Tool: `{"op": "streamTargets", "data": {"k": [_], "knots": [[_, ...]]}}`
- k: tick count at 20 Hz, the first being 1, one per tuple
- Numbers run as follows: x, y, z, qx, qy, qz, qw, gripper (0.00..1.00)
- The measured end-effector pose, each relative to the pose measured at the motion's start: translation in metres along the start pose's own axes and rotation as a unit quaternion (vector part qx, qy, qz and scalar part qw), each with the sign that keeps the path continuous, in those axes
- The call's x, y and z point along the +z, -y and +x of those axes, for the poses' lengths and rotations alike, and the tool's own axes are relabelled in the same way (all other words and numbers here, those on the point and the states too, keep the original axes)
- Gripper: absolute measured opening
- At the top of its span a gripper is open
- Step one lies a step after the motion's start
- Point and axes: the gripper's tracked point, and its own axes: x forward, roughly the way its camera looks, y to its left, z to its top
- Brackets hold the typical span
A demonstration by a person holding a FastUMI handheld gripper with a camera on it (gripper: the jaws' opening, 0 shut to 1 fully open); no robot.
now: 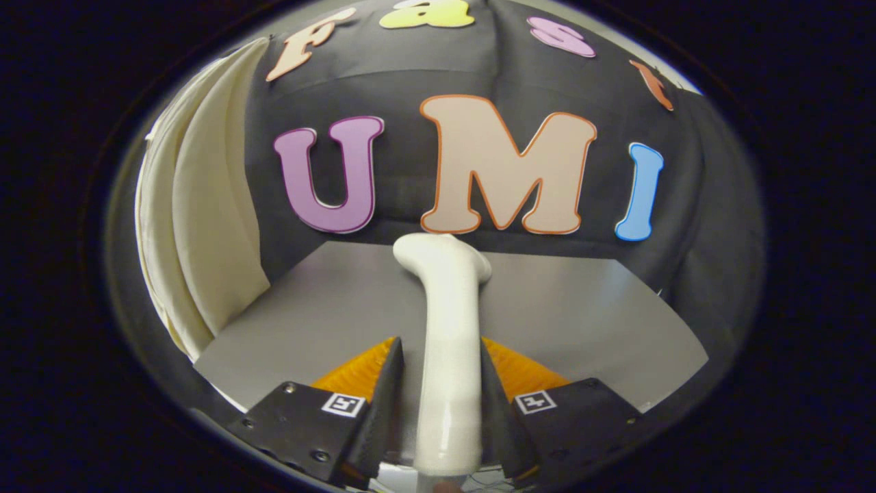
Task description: Iron the clothes twice with a garment steamer, once on the left side and once on the right side.
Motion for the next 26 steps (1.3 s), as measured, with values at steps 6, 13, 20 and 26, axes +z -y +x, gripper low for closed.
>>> {"op": "streamTargets", "data": {"k": [6,13,20,26], "knots": [[-0.005,0.002,0.005,0.008,-0.019,0.024,0.999,0.39],[0.013,0.004,-0.019,0.009,0.026,0.073,0.997,0.34],[0.01,-0.022,-0.088,0.023,0.041,0.084,0.995,0.33],[0.008,-0.081,-0.176,0.016,0.056,0.094,0.994,0.33]]}}
